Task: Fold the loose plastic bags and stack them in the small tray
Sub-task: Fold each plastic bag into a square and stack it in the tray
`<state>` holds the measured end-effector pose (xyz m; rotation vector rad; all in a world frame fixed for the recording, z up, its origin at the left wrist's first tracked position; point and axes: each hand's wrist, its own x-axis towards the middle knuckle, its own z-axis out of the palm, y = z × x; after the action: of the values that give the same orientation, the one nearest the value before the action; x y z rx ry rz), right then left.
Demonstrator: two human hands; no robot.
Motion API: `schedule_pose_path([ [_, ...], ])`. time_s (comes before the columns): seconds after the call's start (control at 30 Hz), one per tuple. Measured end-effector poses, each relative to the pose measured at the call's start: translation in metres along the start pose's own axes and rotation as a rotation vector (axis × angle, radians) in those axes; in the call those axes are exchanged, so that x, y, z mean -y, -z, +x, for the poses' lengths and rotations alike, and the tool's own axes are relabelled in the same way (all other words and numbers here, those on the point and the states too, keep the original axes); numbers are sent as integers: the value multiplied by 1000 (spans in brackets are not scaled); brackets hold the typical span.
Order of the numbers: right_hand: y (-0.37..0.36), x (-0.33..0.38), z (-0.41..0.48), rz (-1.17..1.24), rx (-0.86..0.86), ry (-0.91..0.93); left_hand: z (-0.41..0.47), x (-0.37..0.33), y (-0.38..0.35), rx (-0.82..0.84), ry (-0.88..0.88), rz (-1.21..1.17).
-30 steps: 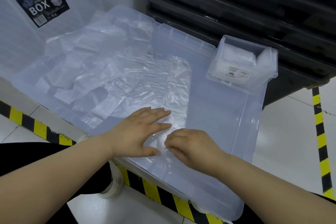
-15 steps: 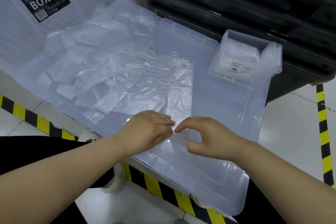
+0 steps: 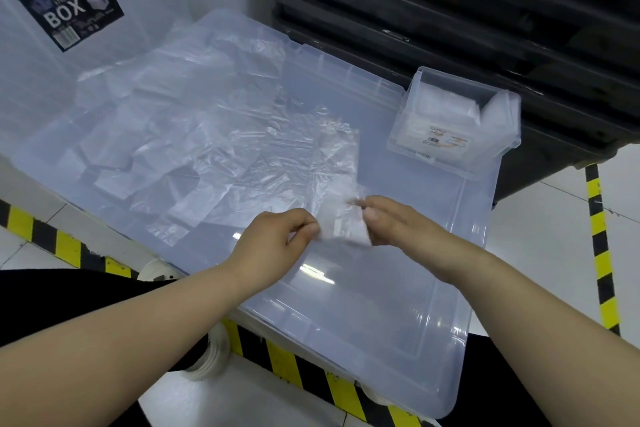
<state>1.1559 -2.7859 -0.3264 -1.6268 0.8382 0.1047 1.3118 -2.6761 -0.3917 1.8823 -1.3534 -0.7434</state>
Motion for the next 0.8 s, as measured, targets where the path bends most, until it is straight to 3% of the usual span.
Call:
schedule_pose_path([
  [0.1, -4, 1, 9, -10, -23, -7, 4, -4, -1, -22, 95, -59],
  [0.27, -11, -6, 36, -151, -261, -7, 11, -9, -2, -90, 206, -138],
  [0.6, -11, -11, 56, -94, -353, -5, 2, -3, 1, -76, 96, -89],
  [0.8, -10, -3, 59, -66, -404, -119, 6, 5, 2, -43, 53, -48],
])
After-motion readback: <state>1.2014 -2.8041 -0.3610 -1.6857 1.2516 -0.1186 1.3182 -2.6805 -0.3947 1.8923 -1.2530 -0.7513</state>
